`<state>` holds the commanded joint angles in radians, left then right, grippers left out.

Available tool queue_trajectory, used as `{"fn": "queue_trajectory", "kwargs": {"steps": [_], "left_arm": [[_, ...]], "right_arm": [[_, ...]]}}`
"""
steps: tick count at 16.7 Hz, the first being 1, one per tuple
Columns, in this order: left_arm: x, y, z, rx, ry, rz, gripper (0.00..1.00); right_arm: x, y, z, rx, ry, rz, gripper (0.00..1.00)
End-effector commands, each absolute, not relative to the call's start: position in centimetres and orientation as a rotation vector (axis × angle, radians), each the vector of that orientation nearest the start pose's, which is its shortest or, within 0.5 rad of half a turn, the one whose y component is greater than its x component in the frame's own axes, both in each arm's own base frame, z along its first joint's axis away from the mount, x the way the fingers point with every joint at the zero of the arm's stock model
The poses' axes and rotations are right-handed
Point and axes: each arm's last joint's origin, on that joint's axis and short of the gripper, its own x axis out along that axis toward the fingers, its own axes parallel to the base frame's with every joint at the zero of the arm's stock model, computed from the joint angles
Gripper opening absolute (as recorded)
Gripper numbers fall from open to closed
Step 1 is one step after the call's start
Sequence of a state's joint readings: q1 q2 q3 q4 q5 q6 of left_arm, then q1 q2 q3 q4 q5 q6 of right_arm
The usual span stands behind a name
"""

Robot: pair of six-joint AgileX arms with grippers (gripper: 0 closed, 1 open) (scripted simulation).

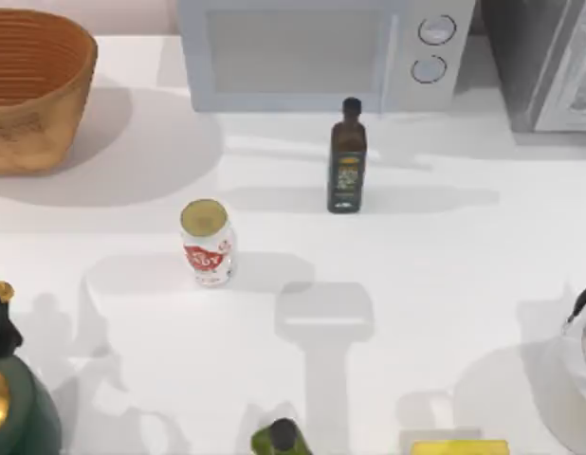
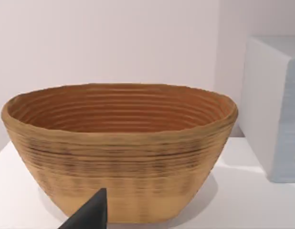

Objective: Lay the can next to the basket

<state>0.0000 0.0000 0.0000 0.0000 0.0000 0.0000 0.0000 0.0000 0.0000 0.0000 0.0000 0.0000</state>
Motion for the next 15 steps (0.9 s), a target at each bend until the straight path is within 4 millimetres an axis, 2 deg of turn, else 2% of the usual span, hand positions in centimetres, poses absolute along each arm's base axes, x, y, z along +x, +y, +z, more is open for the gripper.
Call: {"fn": "queue_trajectory", "kwargs": {"steps": [5,9,12,15], "left_arm": [[10.7,-0.1,16.7,0.047,0.055,-0.009,1.0],[11.7,-0.1,18.9,0.189,0.258,-0.031,1.0],[13.6,0.2,20.8,0.325,0.49,-0.07,1.0],[16.8,0.8,22.4,0.457,0.756,-0.143,1.0]], "right_arm": [[10.6,-0.1,16.0,0.0,0.0,0.0,1.0],[10.6,-0.1,16.0,0.0,0.0,0.0,1.0],[10.6,-0.1,16.0,0.0,0.0,0.0,1.0],[10.6,-0.1,16.0,0.0,0.0,0.0,1.0]]}}
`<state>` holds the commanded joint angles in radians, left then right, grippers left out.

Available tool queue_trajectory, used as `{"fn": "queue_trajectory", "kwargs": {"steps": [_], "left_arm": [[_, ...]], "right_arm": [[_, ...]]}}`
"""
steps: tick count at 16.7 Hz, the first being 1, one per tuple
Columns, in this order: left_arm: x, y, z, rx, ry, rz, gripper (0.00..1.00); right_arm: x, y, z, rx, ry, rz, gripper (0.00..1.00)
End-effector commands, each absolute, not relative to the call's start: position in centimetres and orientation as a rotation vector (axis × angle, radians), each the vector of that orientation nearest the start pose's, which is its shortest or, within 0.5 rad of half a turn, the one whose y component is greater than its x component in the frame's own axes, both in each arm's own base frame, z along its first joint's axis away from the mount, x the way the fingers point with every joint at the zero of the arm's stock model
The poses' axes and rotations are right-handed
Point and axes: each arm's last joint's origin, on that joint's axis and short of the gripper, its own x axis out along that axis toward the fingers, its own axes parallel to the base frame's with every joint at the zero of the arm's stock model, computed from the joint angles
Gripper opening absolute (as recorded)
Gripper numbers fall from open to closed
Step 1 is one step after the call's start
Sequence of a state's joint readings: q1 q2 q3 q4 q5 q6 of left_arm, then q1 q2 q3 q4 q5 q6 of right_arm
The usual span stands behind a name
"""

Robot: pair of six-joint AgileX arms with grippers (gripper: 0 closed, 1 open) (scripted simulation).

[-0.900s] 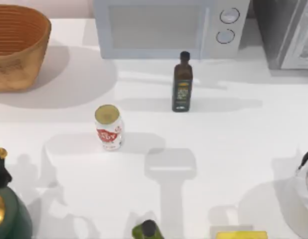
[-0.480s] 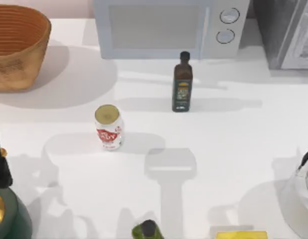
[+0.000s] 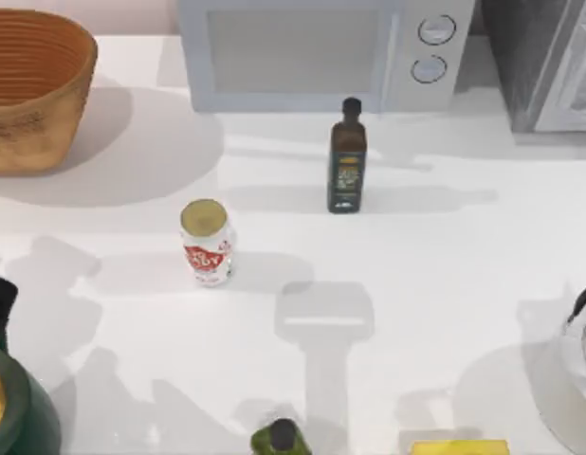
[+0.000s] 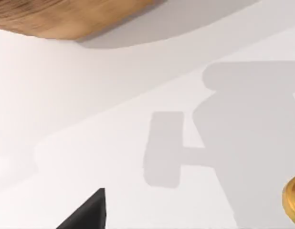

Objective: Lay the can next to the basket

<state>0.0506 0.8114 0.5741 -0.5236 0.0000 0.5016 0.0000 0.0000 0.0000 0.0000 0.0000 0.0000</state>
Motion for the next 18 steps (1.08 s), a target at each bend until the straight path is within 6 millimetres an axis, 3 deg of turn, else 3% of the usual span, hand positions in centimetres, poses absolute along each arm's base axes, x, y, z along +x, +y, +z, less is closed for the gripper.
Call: {"fn": "queue_trajectory", "kwargs": {"steps": [7,12,15,18], "left_arm": [[27.0,3.9,23.3,0.633,1.29,-0.416,1.0],[33.6,7.0,22.4,0.641,1.455,-0.575,1.0],[36.1,8.5,21.9,0.634,1.476,-0.617,1.0],[37.1,9.2,21.7,0.629,1.477,-0.629,1.0]], "right_arm": [[10.6,-0.1,16.0,0.0,0.0,0.0,1.0],[10.6,-0.1,16.0,0.0,0.0,0.0,1.0],[10.6,-0.1,16.0,0.0,0.0,0.0,1.0],[10.6,-0.1,16.0,0.0,0.0,0.0,1.0]]}}
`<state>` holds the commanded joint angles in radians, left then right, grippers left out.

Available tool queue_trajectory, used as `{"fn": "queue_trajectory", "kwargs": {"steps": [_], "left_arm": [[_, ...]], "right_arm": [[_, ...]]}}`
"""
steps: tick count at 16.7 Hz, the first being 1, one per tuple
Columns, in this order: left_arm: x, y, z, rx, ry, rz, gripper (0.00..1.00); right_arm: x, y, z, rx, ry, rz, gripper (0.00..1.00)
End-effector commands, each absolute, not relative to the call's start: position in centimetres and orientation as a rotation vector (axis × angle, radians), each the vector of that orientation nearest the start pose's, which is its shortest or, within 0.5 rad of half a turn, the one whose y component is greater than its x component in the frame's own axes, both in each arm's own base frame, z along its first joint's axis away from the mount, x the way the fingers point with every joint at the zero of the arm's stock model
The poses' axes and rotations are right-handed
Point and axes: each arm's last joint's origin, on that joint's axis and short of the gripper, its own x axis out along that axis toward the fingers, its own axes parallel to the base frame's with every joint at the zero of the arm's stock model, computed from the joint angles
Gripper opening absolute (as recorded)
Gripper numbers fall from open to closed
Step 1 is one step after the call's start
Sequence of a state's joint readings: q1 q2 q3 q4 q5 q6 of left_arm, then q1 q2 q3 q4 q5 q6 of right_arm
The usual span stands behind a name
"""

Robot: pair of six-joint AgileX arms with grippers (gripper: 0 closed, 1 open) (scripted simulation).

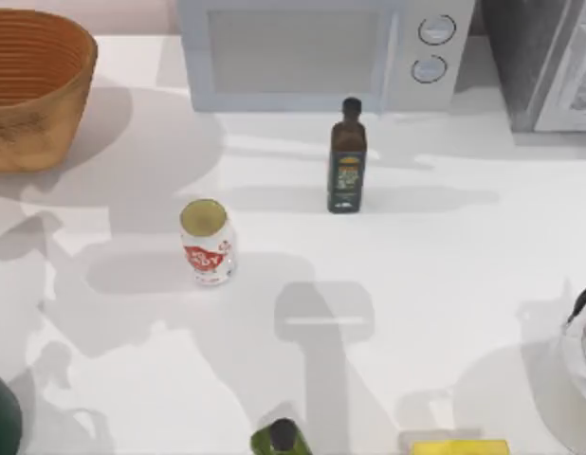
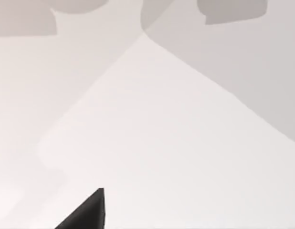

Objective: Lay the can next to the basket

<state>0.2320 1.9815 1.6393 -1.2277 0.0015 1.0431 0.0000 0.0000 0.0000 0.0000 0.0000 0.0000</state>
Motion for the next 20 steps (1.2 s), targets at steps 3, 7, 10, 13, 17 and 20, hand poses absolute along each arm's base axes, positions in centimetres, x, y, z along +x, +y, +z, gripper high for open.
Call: {"fn": "queue_trajectory", "kwargs": {"steps": [3,7,10,13,17,20], "left_arm": [[37.1,9.2,21.7,0.629,1.477,-0.629,1.0],[37.2,9.1,20.5,0.627,1.48,-0.631,1.0],[37.3,9.2,17.8,0.632,1.47,-0.624,1.0],[37.1,9.2,15.8,0.629,1.476,-0.628,1.0],[37.1,9.2,15.7,0.629,1.477,-0.629,1.0],[37.1,9.2,15.7,0.629,1.477,-0.629,0.77]], "right_arm": [[10.6,-0.1,16.0,0.0,0.0,0.0,1.0],[10.6,-0.1,16.0,0.0,0.0,0.0,1.0],[10.6,-0.1,16.0,0.0,0.0,0.0,1.0],[10.6,-0.1,16.0,0.0,0.0,0.0,1.0],[10.6,-0.1,16.0,0.0,0.0,0.0,1.0],[10.6,-0.1,16.0,0.0,0.0,0.0,1.0]]}}
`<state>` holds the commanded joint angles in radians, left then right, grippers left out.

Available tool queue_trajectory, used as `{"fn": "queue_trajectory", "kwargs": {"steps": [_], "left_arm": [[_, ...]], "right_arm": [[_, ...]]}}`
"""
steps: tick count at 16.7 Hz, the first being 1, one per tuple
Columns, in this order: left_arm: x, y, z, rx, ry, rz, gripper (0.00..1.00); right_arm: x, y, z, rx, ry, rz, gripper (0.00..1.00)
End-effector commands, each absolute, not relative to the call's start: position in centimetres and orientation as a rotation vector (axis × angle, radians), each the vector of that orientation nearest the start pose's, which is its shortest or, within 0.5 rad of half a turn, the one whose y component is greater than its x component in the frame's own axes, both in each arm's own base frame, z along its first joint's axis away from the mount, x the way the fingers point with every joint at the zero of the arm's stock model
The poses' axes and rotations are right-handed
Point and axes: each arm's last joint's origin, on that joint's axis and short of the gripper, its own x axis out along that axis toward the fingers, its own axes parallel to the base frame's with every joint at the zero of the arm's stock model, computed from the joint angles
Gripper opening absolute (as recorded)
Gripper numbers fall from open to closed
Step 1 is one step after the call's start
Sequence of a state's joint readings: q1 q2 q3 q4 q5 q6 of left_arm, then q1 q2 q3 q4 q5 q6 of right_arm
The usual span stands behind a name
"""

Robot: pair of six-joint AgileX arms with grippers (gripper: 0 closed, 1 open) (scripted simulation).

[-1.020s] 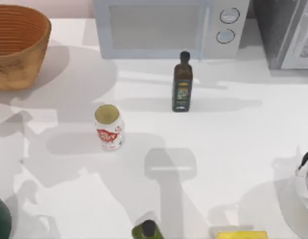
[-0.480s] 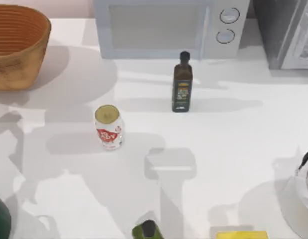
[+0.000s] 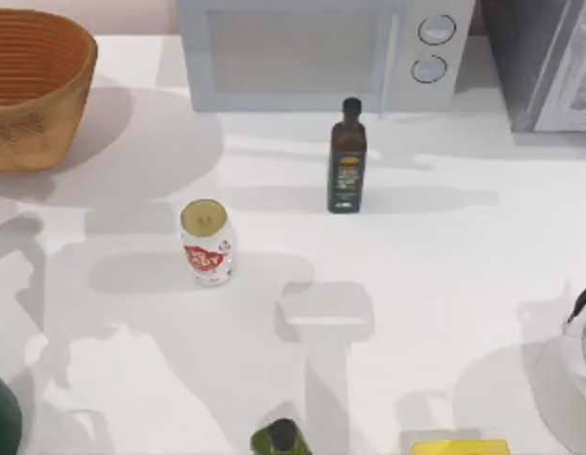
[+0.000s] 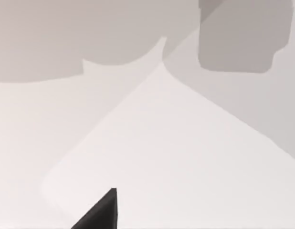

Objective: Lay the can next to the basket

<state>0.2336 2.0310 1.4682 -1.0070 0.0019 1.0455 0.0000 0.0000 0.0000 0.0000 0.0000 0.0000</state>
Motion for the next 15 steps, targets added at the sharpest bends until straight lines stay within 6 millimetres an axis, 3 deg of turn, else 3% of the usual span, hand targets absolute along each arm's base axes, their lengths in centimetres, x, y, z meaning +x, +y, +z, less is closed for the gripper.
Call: {"fn": "queue_trajectory", "kwargs": {"steps": [10,15], "left_arm": [[37.12,9.18,15.73,0.629,1.477,-0.629,0.02],[37.12,9.18,15.73,0.629,1.477,-0.629,0.0]], "right_arm": [[10.57,-0.12,16.0,0.0,0.0,0.0,1.0],[10.57,-0.12,16.0,0.0,0.0,0.0,1.0]]}}
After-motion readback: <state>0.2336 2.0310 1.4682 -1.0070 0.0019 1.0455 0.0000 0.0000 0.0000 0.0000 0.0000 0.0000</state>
